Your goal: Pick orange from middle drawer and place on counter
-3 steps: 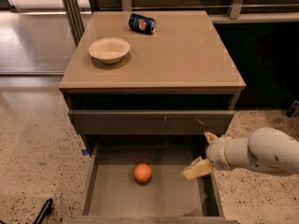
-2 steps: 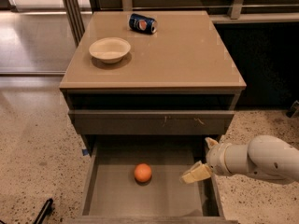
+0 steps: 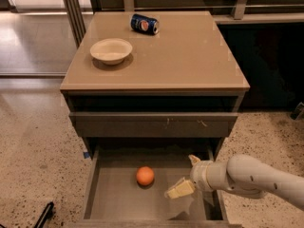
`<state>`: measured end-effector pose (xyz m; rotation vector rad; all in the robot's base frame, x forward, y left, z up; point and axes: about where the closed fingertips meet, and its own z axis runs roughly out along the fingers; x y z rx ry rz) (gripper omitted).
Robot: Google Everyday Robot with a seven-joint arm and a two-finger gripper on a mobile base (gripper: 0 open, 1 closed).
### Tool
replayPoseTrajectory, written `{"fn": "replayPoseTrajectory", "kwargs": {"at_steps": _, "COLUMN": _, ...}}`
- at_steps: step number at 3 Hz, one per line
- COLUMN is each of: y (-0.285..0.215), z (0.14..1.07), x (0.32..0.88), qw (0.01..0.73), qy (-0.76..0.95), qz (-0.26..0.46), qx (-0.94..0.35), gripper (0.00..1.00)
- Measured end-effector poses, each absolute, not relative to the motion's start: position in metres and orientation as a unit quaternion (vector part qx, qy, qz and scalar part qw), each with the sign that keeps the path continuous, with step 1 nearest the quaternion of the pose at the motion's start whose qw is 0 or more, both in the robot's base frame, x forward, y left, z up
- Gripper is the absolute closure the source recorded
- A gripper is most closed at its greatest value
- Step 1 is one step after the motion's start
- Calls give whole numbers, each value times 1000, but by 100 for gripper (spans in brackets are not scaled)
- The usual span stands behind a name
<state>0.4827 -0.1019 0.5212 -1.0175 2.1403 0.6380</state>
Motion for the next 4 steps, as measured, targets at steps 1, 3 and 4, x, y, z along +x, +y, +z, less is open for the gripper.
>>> {"fn": "replayPoseTrajectory", "kwargs": {"at_steps": 1, "y": -73, "z": 488, "x": 486, "qw": 326, "qy": 812, "qz": 273, "qx": -399, "gripper": 0}}
{"fn": "replayPoseTrajectory", "kwargs": {"at_steps": 3, "y": -48, "z": 464, "x": 493, "qw": 314, "qy": 804, "qz": 293, "qx": -411, "gripper": 0}}
{"fn": "replayPoseTrajectory", "kwargs": {"at_steps": 4, "y": -54, "z": 455, "x": 489, "qw": 316, "qy": 812, "qz": 281, "qx": -402, "gripper": 0}}
